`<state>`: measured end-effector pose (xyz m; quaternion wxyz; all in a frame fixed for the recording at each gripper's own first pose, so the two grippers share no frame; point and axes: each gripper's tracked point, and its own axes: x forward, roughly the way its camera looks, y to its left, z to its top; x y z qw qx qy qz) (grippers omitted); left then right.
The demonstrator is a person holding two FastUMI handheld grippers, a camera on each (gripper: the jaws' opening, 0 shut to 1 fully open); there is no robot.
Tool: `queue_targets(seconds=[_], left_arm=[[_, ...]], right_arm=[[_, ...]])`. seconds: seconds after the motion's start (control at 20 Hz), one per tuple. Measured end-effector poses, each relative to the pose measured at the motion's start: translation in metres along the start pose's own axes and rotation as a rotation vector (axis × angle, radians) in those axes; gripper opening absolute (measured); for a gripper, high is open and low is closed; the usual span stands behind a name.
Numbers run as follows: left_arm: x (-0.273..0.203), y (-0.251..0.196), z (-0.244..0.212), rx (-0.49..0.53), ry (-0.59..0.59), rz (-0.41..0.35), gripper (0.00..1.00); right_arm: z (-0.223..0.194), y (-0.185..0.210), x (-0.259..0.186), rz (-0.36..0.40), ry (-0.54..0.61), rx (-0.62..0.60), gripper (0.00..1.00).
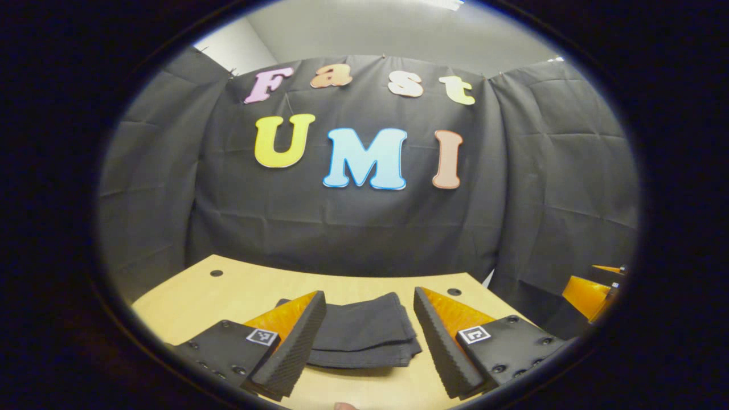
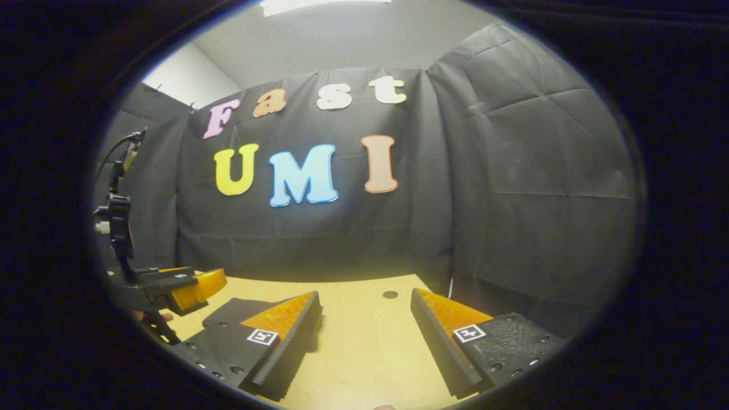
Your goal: Grasp the waist and the cuffs of the jeans and fold them to make the two legs overlap; first hold the waist and fold one-third of the jeans toward the cuffs, then hold the cuffs and fold the remaining one-third in the same direction to finish folding.
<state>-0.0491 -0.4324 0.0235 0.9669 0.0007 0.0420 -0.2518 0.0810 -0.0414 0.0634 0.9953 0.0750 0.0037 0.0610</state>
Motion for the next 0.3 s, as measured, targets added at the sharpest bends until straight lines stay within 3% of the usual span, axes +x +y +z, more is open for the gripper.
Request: queue_targets(seconds=[0.3], left_arm=[[-0.018,-0.171,-0.071,-0.101,-0.049,-0.026,0.97]], right_arm=[[-0.024,-0.139,0.002,0.040,-0.073,-0.110,0.94]])
